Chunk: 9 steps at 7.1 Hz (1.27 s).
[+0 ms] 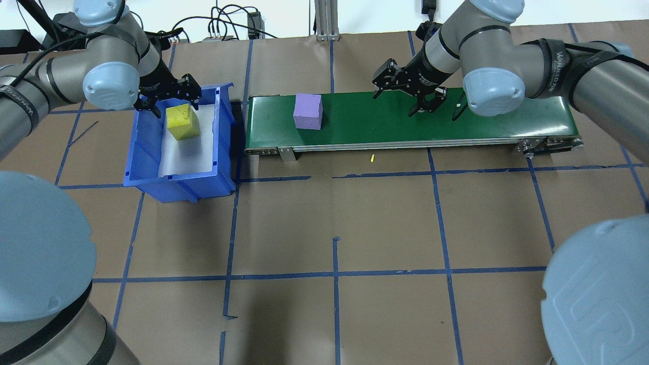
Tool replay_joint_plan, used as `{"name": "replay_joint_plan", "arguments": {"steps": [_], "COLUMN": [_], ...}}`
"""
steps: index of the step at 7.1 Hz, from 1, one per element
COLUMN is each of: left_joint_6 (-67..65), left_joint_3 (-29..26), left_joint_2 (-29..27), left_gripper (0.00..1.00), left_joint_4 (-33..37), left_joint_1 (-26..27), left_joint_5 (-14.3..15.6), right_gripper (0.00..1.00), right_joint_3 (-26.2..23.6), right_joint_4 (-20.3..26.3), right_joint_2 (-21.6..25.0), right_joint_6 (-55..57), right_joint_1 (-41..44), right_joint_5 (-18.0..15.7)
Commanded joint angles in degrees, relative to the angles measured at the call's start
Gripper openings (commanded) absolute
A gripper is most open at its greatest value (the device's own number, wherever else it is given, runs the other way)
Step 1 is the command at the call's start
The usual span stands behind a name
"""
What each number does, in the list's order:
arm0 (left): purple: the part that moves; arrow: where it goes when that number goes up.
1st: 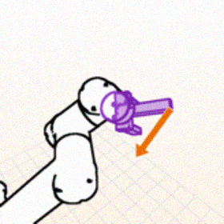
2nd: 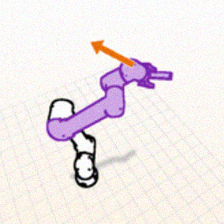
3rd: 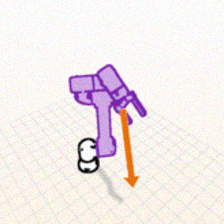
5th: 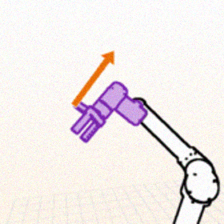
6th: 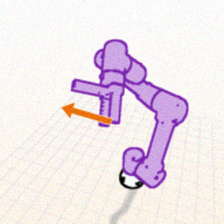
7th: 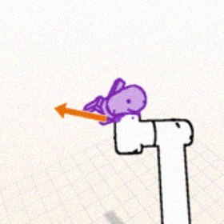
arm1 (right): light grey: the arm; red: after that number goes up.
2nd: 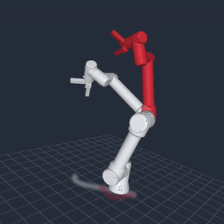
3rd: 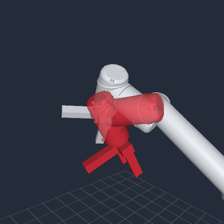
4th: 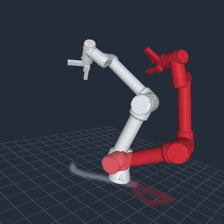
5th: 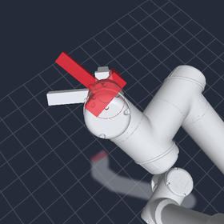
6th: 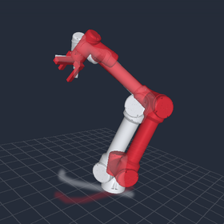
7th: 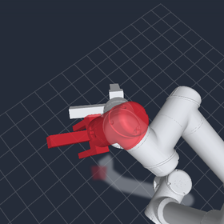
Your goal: Move block left to right into plate
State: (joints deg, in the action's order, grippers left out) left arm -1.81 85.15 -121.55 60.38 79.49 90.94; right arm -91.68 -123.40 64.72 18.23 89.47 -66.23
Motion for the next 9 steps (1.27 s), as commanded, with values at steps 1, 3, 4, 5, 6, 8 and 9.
{"name": "replay_joint_plan", "arguments": {"steps": [1,3,4,5,6,8,9], "left_joint_6": [-2.30,-2.58,-2.32,-2.41,-2.58,-2.49,-2.41], "left_joint_3": [0.46,0.63,0.55,0.20,-0.76,-0.68,-0.25], "left_joint_2": [-0.96,-1.58,-1.58,-1.06,1.38,8.32,10.70], "left_gripper": [0.98,0.59,0.41,0.32,0.31,0.31,0.31], "left_joint_4": [-1.05,-1.67,-1.67,-1.67,-1.23,4.02,5.61], "left_joint_1": [-0.04,-0.04,-0.04,-0.04,0.66,4.42,8.53], "left_joint_5": [-0.06,-0.24,-0.24,-0.24,-0.50,-3.92,-3.41], "right_gripper": [1.00,1.00,1.00,1.00,1.00,1.00,1.00], "right_joint_3": [0.01,-0.08,-0.25,-0.51,-0.60,-0.69,-0.69], "right_joint_4": [-0.26,-0.26,-0.26,-0.26,-0.26,-0.26,-0.35], "right_joint_2": [-0.29,-0.38,-0.29,-0.29,-0.38,-0.47,-0.47], "right_joint_6": [-0.04,-0.66,-0.74,-1.18,-1.62,-1.71,-1.71], "right_joint_1": [0.00,0.00,0.09,0.09,0.09,0.09,0.09], "right_joint_5": [0.40,0.40,0.40,0.40,0.40,0.40,0.40]}}
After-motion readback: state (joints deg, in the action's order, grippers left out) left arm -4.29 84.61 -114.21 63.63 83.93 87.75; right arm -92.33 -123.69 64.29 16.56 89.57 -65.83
